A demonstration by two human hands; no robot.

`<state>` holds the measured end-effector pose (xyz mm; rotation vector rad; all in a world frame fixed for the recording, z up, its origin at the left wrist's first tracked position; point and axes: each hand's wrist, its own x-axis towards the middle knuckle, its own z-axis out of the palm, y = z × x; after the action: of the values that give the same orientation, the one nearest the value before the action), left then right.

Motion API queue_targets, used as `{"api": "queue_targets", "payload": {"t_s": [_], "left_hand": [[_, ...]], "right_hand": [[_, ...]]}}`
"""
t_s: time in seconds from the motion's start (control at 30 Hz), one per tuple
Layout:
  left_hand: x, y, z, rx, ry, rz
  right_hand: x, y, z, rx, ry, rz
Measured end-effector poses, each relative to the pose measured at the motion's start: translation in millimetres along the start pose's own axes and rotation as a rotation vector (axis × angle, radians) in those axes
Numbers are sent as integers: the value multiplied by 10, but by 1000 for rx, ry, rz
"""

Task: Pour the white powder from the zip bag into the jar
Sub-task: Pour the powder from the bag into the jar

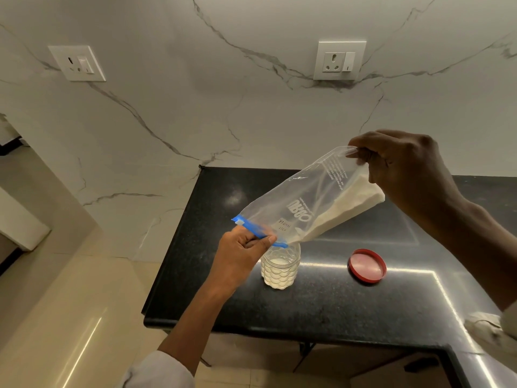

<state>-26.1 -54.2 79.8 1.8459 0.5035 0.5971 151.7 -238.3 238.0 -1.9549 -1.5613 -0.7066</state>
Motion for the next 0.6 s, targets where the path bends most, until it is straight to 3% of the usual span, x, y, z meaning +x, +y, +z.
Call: {"api": "queue_targets", "payload": {"t_s": [0.6], "left_hand": [[-23,21,7,-2,-9,-23]], "right_hand": [[16,0,23,25,-3,14]]}}
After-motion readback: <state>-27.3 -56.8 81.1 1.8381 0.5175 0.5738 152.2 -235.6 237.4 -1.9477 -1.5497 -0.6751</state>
